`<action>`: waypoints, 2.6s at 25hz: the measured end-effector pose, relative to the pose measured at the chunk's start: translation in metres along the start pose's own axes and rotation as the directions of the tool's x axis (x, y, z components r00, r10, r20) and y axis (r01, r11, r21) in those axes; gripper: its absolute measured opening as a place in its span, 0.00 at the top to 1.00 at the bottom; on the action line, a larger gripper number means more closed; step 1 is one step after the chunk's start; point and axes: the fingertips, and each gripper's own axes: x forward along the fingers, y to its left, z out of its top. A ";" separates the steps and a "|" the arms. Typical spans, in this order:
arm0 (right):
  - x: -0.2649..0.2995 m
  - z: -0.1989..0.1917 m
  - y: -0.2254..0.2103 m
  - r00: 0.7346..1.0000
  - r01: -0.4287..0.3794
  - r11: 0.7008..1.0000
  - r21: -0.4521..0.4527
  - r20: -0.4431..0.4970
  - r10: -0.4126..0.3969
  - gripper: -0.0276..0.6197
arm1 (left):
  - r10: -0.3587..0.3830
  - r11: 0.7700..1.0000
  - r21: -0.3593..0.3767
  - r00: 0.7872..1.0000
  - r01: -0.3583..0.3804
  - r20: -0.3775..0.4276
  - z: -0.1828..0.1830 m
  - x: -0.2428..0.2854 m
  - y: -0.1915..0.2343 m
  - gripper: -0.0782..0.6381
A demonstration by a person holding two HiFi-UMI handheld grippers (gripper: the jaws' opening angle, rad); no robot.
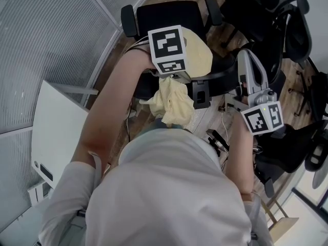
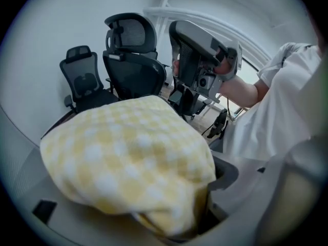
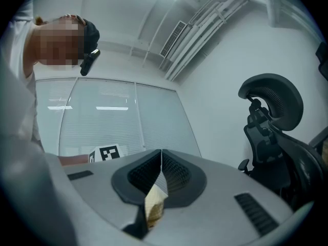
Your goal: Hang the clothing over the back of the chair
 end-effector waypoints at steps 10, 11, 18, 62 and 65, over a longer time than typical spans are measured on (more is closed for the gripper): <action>0.005 -0.002 0.006 1.000 -0.029 1.000 0.008 -0.008 0.029 0.92 | -0.031 0.990 0.136 0.997 0.041 -0.076 -0.007 -0.006 -0.023 0.33; 0.006 -0.002 0.007 0.999 -0.034 0.999 0.009 -0.009 0.034 0.92 | -0.045 0.989 0.135 0.996 0.055 -0.076 -0.008 -0.007 -0.024 0.32; 0.008 -0.011 0.010 0.996 -0.074 0.996 0.040 -0.056 0.076 0.92 | -0.061 0.988 0.143 0.996 0.052 0.059 0.008 0.001 -0.010 0.31; 0.034 -0.127 0.067 0.790 -0.346 0.922 -0.173 -0.585 0.186 0.91 | 0.093 0.994 -0.087 0.960 -0.072 0.262 -0.007 -0.025 -0.005 0.28; 0.034 -0.128 0.066 0.783 -0.350 0.920 -0.174 -0.593 0.186 0.91 | 0.131 0.986 -0.138 0.939 -0.090 0.319 -0.012 -0.035 -0.006 0.28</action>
